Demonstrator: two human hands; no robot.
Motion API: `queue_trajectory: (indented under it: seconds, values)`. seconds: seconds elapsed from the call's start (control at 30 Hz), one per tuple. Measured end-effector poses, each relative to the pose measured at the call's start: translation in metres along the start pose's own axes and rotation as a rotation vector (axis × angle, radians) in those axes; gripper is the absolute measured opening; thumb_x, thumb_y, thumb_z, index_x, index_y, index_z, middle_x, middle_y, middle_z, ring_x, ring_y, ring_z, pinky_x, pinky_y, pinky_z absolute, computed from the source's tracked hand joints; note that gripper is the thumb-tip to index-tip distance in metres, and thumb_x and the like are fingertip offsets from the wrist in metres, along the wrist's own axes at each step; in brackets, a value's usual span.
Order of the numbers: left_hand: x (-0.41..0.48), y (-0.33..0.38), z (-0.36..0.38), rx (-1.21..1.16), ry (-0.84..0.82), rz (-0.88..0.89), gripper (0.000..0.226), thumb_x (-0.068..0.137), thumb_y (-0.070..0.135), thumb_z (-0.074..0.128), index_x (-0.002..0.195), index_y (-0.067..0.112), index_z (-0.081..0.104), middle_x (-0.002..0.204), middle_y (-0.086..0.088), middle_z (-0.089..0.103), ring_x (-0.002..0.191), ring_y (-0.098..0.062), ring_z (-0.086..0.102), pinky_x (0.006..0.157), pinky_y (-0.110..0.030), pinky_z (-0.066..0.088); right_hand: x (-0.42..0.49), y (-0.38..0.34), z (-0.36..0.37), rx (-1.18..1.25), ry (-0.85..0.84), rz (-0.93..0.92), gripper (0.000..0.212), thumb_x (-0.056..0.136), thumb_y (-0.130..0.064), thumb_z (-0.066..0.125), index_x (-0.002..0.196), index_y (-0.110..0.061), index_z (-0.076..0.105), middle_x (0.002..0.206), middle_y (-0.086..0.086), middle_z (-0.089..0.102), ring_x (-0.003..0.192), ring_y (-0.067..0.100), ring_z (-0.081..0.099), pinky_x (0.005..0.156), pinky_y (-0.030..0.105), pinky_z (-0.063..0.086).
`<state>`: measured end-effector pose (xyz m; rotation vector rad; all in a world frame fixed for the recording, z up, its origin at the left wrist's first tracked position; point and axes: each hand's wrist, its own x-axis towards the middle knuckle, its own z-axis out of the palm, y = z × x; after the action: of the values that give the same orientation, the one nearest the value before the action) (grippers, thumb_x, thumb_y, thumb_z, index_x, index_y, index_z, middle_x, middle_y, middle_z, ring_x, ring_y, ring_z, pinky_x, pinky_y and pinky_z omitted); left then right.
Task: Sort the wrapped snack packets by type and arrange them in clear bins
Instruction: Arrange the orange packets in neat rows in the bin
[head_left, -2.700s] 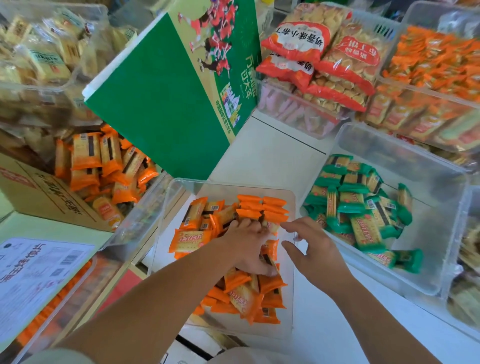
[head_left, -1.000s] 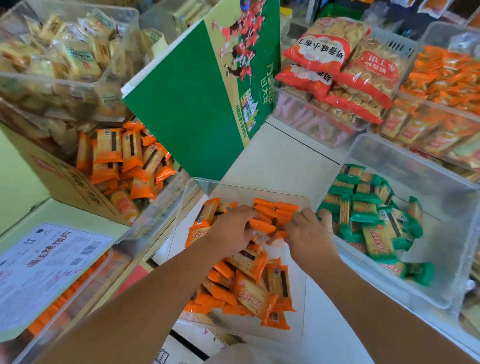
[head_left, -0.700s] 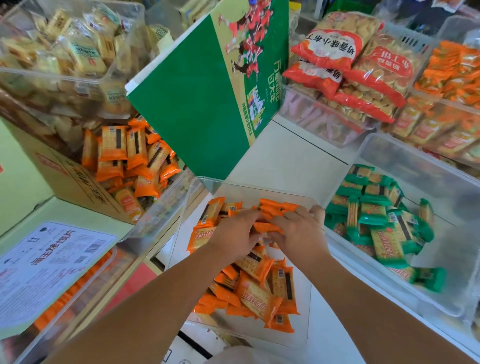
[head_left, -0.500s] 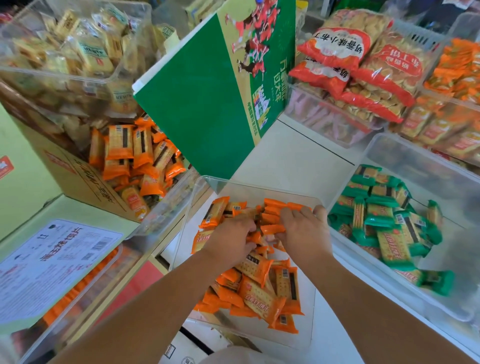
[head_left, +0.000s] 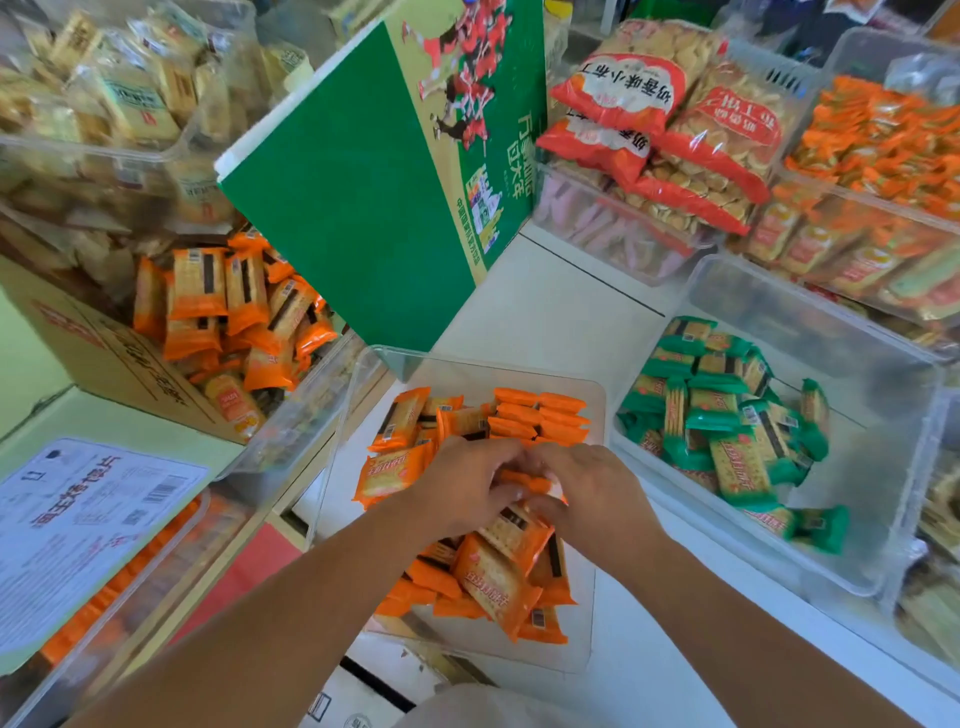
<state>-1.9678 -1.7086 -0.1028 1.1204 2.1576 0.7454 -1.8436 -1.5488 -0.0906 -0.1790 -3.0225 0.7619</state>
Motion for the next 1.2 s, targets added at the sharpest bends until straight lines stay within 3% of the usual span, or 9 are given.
queue_trajectory:
  seconds: [0.1, 0.23, 0.33, 0.5, 0.67, 0.83, 0.97, 1.07, 1.2]
  values:
    - [-0.005, 0.0, 0.004, -0.005, -0.06, -0.004, 0.032, 0.088, 0.031, 0.07, 0.119, 0.03, 0.066, 0.106, 0.013, 0.074, 0.097, -0.004, 0.068, 0.094, -0.038, 0.053, 0.004, 0.006, 0.004, -0.096, 0.016, -0.051, 0.039, 0.067, -0.024, 0.086, 0.1, -0.022, 0.065, 0.082, -0.006, 0.069, 0.079, 0.024, 0.065, 0.081, 0.037, 0.05]
    - [-0.02, -0.005, -0.01, 0.299, -0.157, -0.013, 0.059, 0.085, 0.057, 0.068, 0.14, 0.04, 0.052, 0.131, 0.019, 0.062, 0.124, -0.008, 0.055, 0.108, -0.04, 0.035, 0.002, 0.019, 0.005, -0.263, 0.028, -0.136, 0.019, 0.081, -0.021, 0.068, 0.099, -0.02, 0.072, 0.099, -0.001, 0.072, 0.105, 0.025, 0.065, 0.114, 0.044, 0.038]
    - [-0.028, -0.008, -0.016, 0.425, -0.276, -0.047, 0.068, 0.086, 0.06, 0.069, 0.146, 0.032, 0.052, 0.142, 0.013, 0.056, 0.133, -0.014, 0.045, 0.117, -0.042, 0.024, 0.001, 0.023, 0.006, -0.388, 0.001, -0.087, 0.018, 0.074, -0.011, 0.073, 0.089, -0.021, 0.074, 0.089, 0.001, 0.069, 0.098, 0.028, 0.066, 0.121, 0.051, 0.03]
    - [-0.031, -0.009, -0.019, 0.199, -0.157, -0.068, 0.066, 0.075, 0.045, 0.085, 0.136, 0.039, 0.06, 0.121, 0.014, 0.06, 0.108, -0.008, 0.056, 0.103, -0.035, 0.042, 0.01, 0.006, 0.005, -0.43, -0.018, 0.02, 0.017, 0.071, -0.018, 0.083, 0.083, -0.025, 0.074, 0.079, -0.001, 0.065, 0.088, 0.027, 0.065, 0.122, 0.05, 0.026]
    - [-0.033, 0.0, -0.019, 0.045, -0.084, -0.075, 0.064, 0.08, 0.03, 0.086, 0.138, 0.041, 0.062, 0.132, 0.019, 0.063, 0.112, -0.003, 0.059, 0.098, -0.027, 0.05, 0.002, -0.005, -0.011, -0.022, 0.012, 0.032, 0.049, 0.072, -0.008, 0.071, 0.12, -0.017, 0.071, 0.107, 0.0, 0.07, 0.101, 0.027, 0.064, 0.093, 0.046, 0.054]
    - [-0.024, 0.024, -0.016, -0.318, 0.019, -0.141, 0.053, 0.082, 0.021, 0.086, 0.129, 0.034, 0.065, 0.113, 0.021, 0.069, 0.096, 0.009, 0.062, 0.083, -0.015, 0.051, -0.014, -0.016, -0.027, 0.149, -0.074, 0.054, 0.054, 0.086, -0.028, 0.076, 0.137, -0.026, 0.059, 0.112, -0.004, 0.072, 0.096, 0.023, 0.066, 0.074, 0.031, 0.05]
    - [-0.016, 0.028, -0.022, 0.177, -0.142, -0.14, 0.066, 0.085, 0.048, 0.078, 0.143, 0.031, 0.052, 0.131, 0.012, 0.061, 0.113, -0.007, 0.059, 0.091, -0.034, 0.052, -0.024, -0.013, -0.041, 0.25, 0.093, 0.238, 0.031, 0.087, -0.026, 0.076, 0.115, -0.034, 0.067, 0.096, -0.017, 0.067, 0.084, 0.006, 0.062, 0.067, 0.023, 0.048]
    - [-0.006, 0.028, -0.017, 0.596, -0.317, -0.143, 0.05, 0.094, 0.064, 0.056, 0.128, 0.027, 0.059, 0.123, 0.005, 0.06, 0.115, -0.021, 0.059, 0.08, -0.035, 0.05, -0.033, -0.008, -0.05, 0.517, 0.098, 0.463, 0.02, 0.089, -0.024, 0.077, 0.102, -0.034, 0.065, 0.089, -0.02, 0.068, 0.085, -0.001, 0.062, 0.071, 0.013, 0.048]
    - [0.006, 0.021, 0.003, 0.619, -0.359, 0.063, 0.047, 0.093, 0.063, 0.057, 0.117, 0.023, 0.067, 0.113, 0.003, 0.063, 0.109, -0.021, 0.057, 0.095, -0.041, 0.049, -0.04, -0.004, -0.05, 0.712, 0.209, 0.63, 0.024, 0.084, -0.025, 0.08, 0.096, -0.032, 0.061, 0.09, -0.013, 0.072, 0.081, 0.007, 0.066, 0.077, 0.029, 0.056]
